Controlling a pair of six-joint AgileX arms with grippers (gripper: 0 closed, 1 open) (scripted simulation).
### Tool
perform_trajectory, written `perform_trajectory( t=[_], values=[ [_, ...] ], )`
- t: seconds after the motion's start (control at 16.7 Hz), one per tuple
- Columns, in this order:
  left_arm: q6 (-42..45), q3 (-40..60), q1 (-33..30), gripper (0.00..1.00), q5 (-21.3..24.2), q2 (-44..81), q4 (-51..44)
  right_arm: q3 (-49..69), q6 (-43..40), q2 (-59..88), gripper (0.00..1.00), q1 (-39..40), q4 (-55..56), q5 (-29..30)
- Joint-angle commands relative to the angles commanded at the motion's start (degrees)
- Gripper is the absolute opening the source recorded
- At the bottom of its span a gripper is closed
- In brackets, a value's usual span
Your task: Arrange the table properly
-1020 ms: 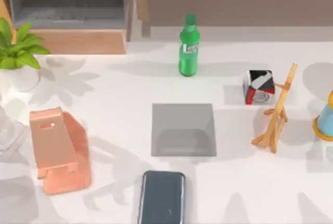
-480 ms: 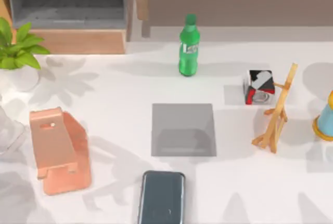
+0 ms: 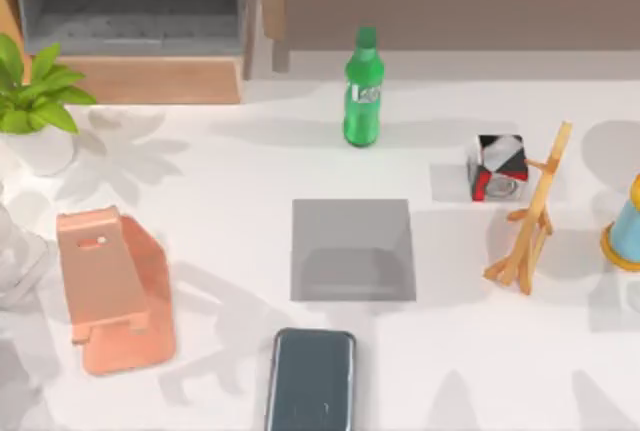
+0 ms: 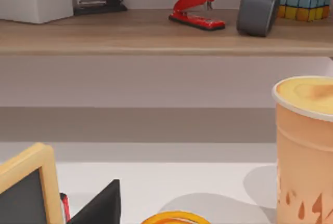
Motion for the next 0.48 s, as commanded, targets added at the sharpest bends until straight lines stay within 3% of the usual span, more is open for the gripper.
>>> perform_trajectory(
  t=[0.18, 0.48],
  values=[
    [0.0, 0.0, 0.0, 1.0, 0.0, 0.0, 0.0, 0.0, 0.0, 0.0, 1.0, 0.0, 0.0, 0.0],
    [0.0, 0.0, 0.0, 0.62, 0.0, 0.0, 0.0, 0.0, 0.0, 0.0, 1.0, 0.0, 0.0, 0.0]
  ],
)
